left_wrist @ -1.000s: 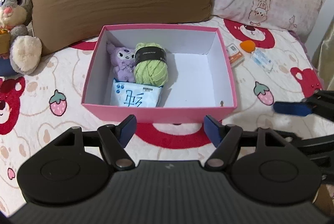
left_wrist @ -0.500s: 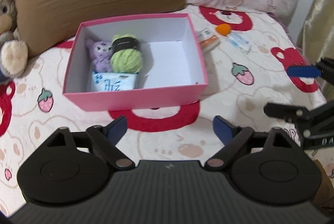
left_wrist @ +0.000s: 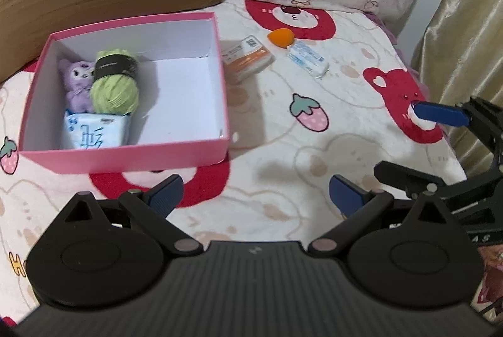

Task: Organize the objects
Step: 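Withdraw the left tool from the box toward the white tube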

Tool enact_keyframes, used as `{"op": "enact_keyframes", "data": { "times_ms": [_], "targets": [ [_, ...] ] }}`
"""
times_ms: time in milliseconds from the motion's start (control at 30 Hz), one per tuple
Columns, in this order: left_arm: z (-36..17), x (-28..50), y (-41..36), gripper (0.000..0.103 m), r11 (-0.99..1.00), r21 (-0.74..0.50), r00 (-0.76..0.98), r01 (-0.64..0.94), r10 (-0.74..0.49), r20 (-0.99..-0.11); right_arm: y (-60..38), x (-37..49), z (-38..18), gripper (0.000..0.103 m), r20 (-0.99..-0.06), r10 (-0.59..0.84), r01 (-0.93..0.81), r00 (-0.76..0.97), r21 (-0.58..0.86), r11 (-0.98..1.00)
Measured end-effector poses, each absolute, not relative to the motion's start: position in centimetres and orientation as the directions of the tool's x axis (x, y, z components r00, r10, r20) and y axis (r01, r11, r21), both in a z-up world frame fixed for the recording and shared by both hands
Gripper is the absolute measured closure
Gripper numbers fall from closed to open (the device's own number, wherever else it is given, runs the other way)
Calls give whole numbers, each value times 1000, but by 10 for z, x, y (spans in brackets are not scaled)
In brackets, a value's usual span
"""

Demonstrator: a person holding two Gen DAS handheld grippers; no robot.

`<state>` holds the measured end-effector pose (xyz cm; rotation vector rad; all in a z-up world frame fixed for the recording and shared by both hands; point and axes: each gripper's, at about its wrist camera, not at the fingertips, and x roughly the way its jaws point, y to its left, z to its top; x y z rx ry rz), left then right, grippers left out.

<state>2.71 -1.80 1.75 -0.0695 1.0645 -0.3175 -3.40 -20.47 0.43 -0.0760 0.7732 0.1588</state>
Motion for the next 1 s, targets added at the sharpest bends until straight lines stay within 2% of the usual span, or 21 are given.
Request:
{"op": "enact_keyframes", "data": {
  "times_ms": [300, 533, 667, 1000],
  "targets": [
    [28, 59, -58, 3, 950, -199, 452, 241, -292, -843, -246, -26, -3, 12, -704, 137, -139, 697, 54, 989],
    [21, 89, -79, 5, 920, -304, 380, 246, -380, -843, -264, -15, -10, 12, -682, 167, -167, 712, 67, 984],
    [15, 106, -91, 6, 914, -316, 377, 253, -394, -838, -271, -5, -19, 12, -659, 153, -180, 736, 27, 983],
    [-14, 155, -131, 6, 940, -192, 476, 281, -310, -823, -308, 41, -50, 13, -670, 137, -191, 730, -7, 982]
  ]
}}
